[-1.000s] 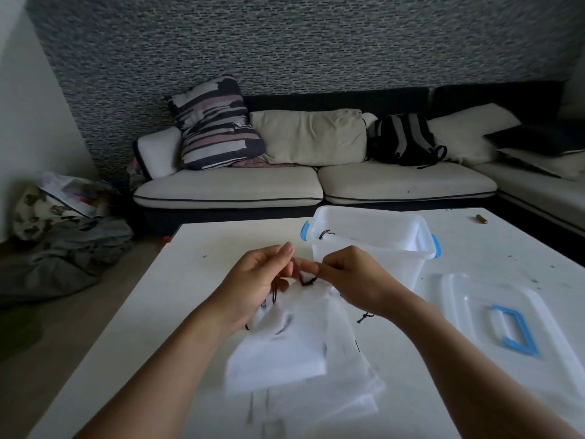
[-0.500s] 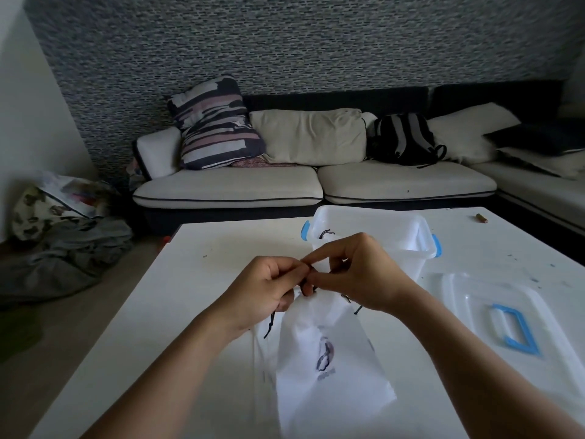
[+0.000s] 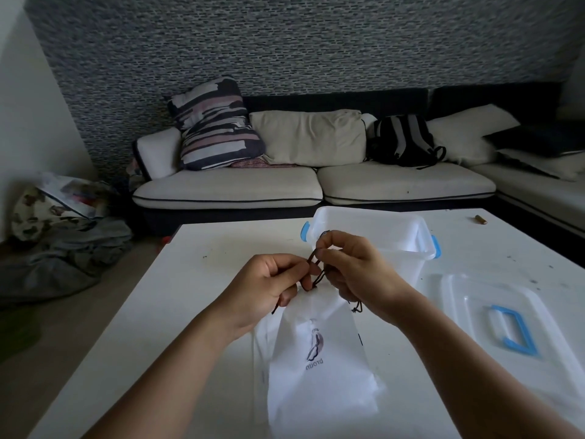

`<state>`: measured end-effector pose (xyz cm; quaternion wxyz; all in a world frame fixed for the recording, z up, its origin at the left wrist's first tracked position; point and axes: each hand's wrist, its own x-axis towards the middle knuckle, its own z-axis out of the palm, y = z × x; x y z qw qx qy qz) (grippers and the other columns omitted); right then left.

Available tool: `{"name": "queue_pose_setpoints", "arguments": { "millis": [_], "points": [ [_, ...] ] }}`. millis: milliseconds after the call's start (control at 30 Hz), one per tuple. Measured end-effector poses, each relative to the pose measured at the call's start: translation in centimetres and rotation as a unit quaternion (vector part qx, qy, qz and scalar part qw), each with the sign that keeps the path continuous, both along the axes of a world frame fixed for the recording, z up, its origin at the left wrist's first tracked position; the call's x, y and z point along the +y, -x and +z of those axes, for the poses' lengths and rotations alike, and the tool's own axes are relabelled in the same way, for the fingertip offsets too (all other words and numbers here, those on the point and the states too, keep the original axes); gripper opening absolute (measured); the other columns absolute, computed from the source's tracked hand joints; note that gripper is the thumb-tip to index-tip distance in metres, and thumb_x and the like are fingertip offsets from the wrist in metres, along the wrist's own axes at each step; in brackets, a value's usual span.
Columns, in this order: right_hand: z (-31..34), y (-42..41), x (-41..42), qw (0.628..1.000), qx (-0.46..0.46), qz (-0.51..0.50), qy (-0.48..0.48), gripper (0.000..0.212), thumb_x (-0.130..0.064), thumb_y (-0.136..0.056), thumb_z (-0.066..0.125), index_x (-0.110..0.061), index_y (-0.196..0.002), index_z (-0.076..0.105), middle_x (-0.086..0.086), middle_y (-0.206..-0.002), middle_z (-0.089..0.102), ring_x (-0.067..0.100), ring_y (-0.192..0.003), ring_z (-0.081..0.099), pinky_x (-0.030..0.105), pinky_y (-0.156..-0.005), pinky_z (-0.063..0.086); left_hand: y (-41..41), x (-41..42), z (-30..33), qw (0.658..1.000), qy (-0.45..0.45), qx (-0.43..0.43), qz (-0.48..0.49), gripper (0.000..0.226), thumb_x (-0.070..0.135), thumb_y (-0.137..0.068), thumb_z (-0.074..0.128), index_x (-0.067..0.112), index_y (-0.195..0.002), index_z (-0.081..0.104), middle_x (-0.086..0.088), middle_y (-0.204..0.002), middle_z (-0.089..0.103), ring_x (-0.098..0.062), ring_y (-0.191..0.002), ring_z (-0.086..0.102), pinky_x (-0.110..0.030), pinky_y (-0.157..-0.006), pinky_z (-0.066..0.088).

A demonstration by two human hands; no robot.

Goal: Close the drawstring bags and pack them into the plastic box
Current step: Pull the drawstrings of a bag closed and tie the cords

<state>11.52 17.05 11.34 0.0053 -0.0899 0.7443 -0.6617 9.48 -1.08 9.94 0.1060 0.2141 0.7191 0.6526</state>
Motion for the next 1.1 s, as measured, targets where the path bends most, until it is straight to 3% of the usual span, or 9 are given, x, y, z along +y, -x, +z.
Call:
{"name": "queue_pose_setpoints", "arguments": {
  "millis": [100, 300, 400, 467, 533, 600, 700, 900, 1100],
  "points": [
    [-0.2, 0.1, -0.2, 0.999, -0.032, -0.002, 0.036, 0.018, -0.012, -0.102, 0.04, -0.014, -0.086, 0.047, 0.012, -0.069, 0.024, 0.015, -0.053, 0.013, 0.022, -0.044, 0.011, 0.0, -0.1, 0.0, 1.0, 0.001, -0.003, -0.007, 0.022, 0.012, -0.1, 0.054, 0.009, -0.095, 0.075, -0.004, -0.079, 0.067, -0.011, -0.05, 0.04, -0.022, -0.051, 0.031],
    [0.3, -0.1, -0.6, 0.988, -0.104, -0.031, 0.113, 0.022, -0.015, -0.098, 0.04, -0.019, -0.081, 0.028, 0.008, -0.074, 0.011, 0.016, -0.056, 0.009, 0.02, -0.043, 0.01, -0.1, 0.2, 0.0, 1.0, -0.013, -0.012, 0.0, 0.02, 0.007, -0.098, 0.055, 0.003, -0.095, 0.075, -0.007, -0.081, 0.07, -0.01, -0.052, 0.046, -0.017, -0.052, 0.038],
    [0.3, 0.0, -0.7, 0.983, -0.128, -0.036, 0.128, 0.013, -0.014, -0.097, 0.043, -0.017, -0.085, 0.039, 0.008, -0.075, 0.012, 0.016, -0.055, 0.01, 0.019, -0.042, 0.011, -0.1, 0.2, 0.0, 1.0, -0.009, -0.018, 0.007, 0.018, 0.007, -0.097, 0.058, 0.001, -0.096, 0.075, -0.007, -0.08, 0.071, -0.009, -0.054, 0.05, -0.017, -0.052, 0.04],
    [0.3, 0.0, -0.4, 0.99, -0.112, -0.027, 0.076, 0.015, -0.016, -0.098, 0.048, -0.012, -0.084, 0.046, 0.003, -0.063, 0.02, 0.014, -0.05, 0.015, 0.02, -0.042, 0.012, -0.1, 0.1, -0.1, 0.999, -0.009, -0.022, 0.024, 0.017, 0.007, -0.096, 0.06, 0.002, -0.095, 0.076, -0.007, -0.079, 0.072, -0.009, -0.055, 0.053, -0.017, -0.053, 0.042],
    [0.7, -0.1, 0.5, 0.997, -0.065, -0.019, -0.045, 0.021, -0.021, -0.097, 0.06, -0.004, -0.085, 0.059, 0.001, -0.053, 0.037, 0.012, -0.044, 0.024, 0.021, -0.041, 0.018, 0.0, -0.2, -0.2, 0.998, -0.016, -0.023, 0.06, 0.015, 0.01, -0.094, 0.064, 0.004, -0.091, 0.078, -0.008, -0.079, 0.073, -0.01, -0.057, 0.054, -0.019, -0.055, 0.045],
    [1.6, -0.6, 1.8, 0.983, -0.03, -0.015, -0.179, 0.028, -0.027, -0.09, 0.071, -0.001, -0.083, 0.068, 0.002, -0.055, 0.045, 0.012, -0.045, 0.031, 0.02, -0.041, 0.026, 0.4, -0.6, -0.4, 0.995, -0.012, -0.021, 0.097, 0.012, 0.015, -0.091, 0.07, 0.009, -0.086, 0.08, -0.008, -0.079, 0.074, -0.011, -0.06, 0.056, -0.023, -0.059, 0.045],
    [2.9, -1.2, 3.1, 0.953, 0.009, 0.002, -0.303, 0.017, -0.023, -0.088, 0.073, -0.009, -0.077, 0.075, 0.003, -0.057, 0.056, 0.008, -0.048, 0.039, 0.012, -0.044, 0.032, 0.6, -0.9, -0.5, 0.994, 0.005, -0.012, 0.112, 0.011, 0.016, -0.089, 0.072, 0.011, -0.085, 0.08, -0.006, -0.075, 0.074, -0.012, -0.06, 0.058, -0.022, -0.058, 0.045],
    [3.4, -2.0, 1.4, 0.916, 0.173, 0.017, -0.361, 0.014, -0.019, -0.093, 0.067, -0.024, -0.082, 0.076, -0.018, -0.058, 0.06, 0.006, -0.054, 0.052, 0.013, -0.052, 0.038, -0.6, 0.6, -0.4, 0.988, 0.13, 0.072, 0.03, 0.026, 0.005, -0.098, 0.056, 0.008, -0.082, 0.077, 0.005, -0.066, 0.069, -0.005, -0.057, 0.057, -0.014, -0.055, 0.044],
    [2.3, -1.2, 1.0, 0.91, 0.244, -0.06, -0.328, 0.017, -0.012, -0.083, 0.073, -0.023, -0.071, 0.076, -0.005, -0.063, 0.069, 0.006, -0.059, 0.059, 0.01, -0.055, 0.04, -1.6, 1.5, 0.3, 0.997, 0.029, -0.045, -0.048, 0.028, 0.003, -0.102, 0.046, -0.002, -0.1, 0.074, -0.005, -0.077, 0.068, -0.016, -0.065, 0.051, -0.024, -0.062, 0.04]
  ]
}}
